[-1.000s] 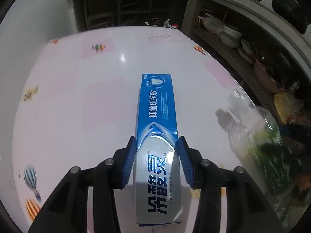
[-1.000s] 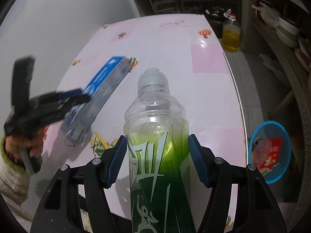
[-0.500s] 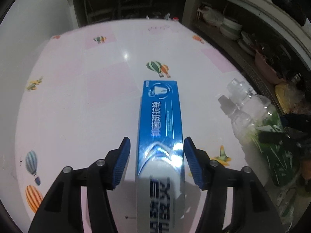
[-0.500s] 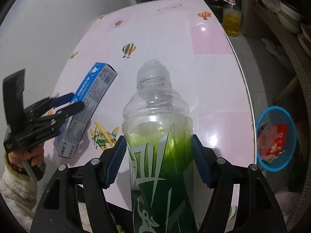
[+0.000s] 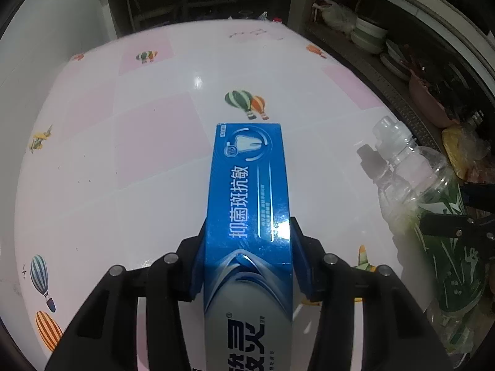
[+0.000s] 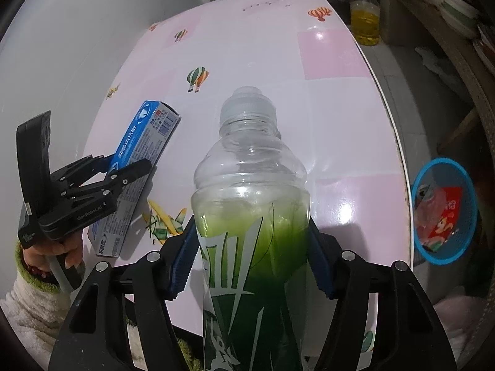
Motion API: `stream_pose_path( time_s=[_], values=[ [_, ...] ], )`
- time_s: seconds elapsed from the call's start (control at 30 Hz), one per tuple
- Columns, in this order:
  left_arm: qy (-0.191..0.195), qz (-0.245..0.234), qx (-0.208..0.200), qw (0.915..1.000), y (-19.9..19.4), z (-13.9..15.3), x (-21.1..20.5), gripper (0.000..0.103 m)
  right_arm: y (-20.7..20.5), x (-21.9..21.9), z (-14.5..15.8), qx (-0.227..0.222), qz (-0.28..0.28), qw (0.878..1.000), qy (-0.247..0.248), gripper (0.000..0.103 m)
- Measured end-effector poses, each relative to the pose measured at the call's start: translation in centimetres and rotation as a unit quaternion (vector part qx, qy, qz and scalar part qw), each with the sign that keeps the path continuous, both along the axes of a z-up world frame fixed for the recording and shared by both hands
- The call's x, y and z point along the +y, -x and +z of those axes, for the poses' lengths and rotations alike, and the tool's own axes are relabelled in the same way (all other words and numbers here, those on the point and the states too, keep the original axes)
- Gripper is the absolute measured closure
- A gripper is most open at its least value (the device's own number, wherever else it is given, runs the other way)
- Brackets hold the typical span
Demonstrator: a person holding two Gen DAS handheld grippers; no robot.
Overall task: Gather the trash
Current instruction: 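Carry the green bottle and toothpaste box to the wastebasket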
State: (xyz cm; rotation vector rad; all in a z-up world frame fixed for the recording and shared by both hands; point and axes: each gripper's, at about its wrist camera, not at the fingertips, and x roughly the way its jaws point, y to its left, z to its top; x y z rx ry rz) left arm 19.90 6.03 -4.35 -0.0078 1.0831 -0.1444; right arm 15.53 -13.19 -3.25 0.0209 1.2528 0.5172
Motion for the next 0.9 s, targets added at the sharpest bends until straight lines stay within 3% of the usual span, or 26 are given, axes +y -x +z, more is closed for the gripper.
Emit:
stream_pose_path(
  time_s=[0.47,0.9],
  values=[
    [-0.03,-0.005,-0.08,0.9963,3.4,3.4,-0.6,0.058,2.3,-0.5,1.0,-0.042,0.005,0.999,0.007,0.043],
    [-0.05,-0.031,-0.123,0.9906,5.9,5.3,-2.5,0.058,3.4,-1.2,2.3,-0.064,0.003,0.998,-0.006,0.044]
  ],
)
